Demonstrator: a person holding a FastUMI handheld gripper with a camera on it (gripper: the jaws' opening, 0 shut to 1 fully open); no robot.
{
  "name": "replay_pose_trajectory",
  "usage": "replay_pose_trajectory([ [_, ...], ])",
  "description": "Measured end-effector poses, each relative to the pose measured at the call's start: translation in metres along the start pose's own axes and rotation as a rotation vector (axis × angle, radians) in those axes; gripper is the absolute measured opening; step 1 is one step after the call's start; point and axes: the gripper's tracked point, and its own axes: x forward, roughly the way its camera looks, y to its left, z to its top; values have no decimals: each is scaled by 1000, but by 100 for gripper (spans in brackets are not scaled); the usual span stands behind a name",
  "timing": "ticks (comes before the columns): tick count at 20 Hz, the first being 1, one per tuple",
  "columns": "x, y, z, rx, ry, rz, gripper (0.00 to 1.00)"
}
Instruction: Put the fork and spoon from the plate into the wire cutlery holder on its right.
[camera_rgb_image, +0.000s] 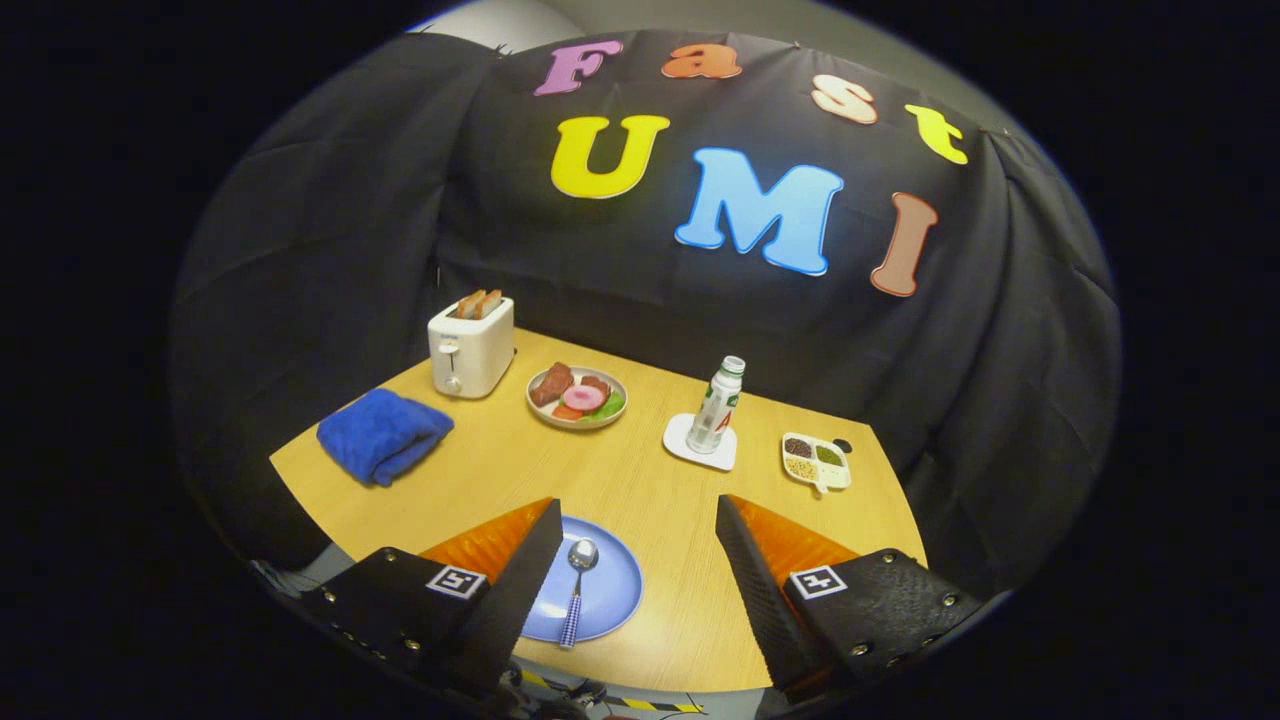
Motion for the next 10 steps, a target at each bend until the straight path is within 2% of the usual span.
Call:
replay_pose_trajectory([
  [3, 13, 17, -31, -31, 108, 56, 95],
  [10, 36, 37, -97, 19, 383, 123, 95],
])
